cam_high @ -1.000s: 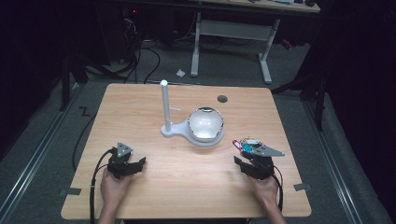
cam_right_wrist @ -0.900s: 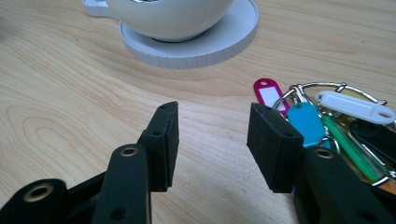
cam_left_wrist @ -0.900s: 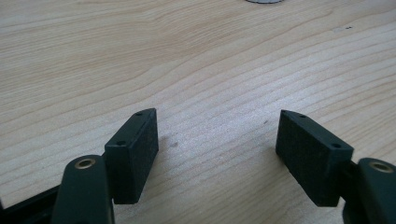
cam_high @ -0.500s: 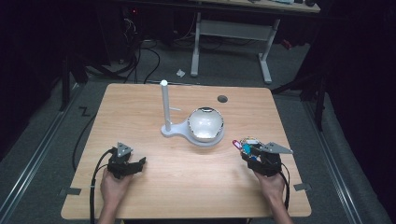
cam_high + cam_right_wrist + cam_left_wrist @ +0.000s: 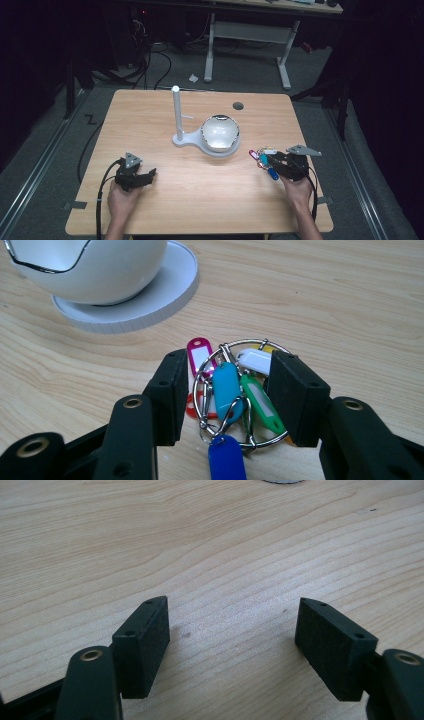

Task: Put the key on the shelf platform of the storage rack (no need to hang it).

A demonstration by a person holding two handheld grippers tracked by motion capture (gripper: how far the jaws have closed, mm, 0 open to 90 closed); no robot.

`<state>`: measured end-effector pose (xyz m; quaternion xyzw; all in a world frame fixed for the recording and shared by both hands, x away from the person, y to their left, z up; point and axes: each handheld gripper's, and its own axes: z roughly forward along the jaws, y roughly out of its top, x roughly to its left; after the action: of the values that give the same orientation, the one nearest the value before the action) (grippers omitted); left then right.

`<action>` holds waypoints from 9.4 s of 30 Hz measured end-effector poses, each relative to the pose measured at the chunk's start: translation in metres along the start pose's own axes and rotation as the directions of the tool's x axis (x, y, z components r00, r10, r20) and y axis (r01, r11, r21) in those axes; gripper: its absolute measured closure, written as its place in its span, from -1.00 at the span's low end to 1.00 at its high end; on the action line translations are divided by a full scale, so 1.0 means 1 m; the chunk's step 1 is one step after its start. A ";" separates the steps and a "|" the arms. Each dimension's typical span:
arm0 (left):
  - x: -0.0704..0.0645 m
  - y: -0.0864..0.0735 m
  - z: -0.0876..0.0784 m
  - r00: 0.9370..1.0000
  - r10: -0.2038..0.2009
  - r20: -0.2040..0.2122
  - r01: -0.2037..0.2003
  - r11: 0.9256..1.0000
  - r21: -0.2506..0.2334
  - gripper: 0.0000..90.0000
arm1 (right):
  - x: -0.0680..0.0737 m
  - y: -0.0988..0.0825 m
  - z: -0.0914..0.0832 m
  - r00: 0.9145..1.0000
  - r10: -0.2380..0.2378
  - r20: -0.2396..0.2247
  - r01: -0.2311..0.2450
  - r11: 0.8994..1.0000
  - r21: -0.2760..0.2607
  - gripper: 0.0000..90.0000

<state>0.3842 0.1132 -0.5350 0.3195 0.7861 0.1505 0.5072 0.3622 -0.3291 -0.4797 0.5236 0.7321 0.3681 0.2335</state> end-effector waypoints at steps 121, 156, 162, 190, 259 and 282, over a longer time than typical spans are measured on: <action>0.000 0.000 0.000 1.000 0.001 0.000 -0.001 1.000 0.000 -0.33 | -0.020 0.044 -0.002 0.991 -0.092 -0.095 0.098 0.993 0.064 0.73; 0.000 0.000 0.000 1.000 -0.002 -0.001 0.002 1.000 0.000 -0.33 | 0.009 0.102 -0.047 0.953 -0.171 -0.249 0.169 0.985 -0.031 0.73; 0.000 0.000 0.000 1.000 -0.006 -0.002 0.006 1.000 0.001 -0.32 | 0.016 0.114 -0.048 0.944 -0.179 -0.279 0.173 0.984 -0.045 0.73; 0.000 0.000 0.000 1.000 -0.005 -0.001 0.005 1.000 0.000 -0.32 | 0.047 0.167 -0.029 0.913 -0.205 -0.352 0.193 0.979 -0.069 0.73; -0.001 0.001 0.000 1.000 -0.019 -0.003 0.019 1.000 0.007 -0.33 | 0.069 0.177 0.049 0.929 -0.138 -0.342 0.143 0.990 -0.011 0.72; 0.000 0.000 0.000 1.000 -0.010 0.000 0.010 1.000 0.004 -0.33 | 0.075 0.157 0.073 0.930 -0.146 -0.336 0.166 0.986 0.030 0.72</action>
<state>0.3844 0.1133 -0.5344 0.3168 0.7878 0.1464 0.5075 0.4833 -0.2089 -0.3990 0.4006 0.8104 0.4103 0.1198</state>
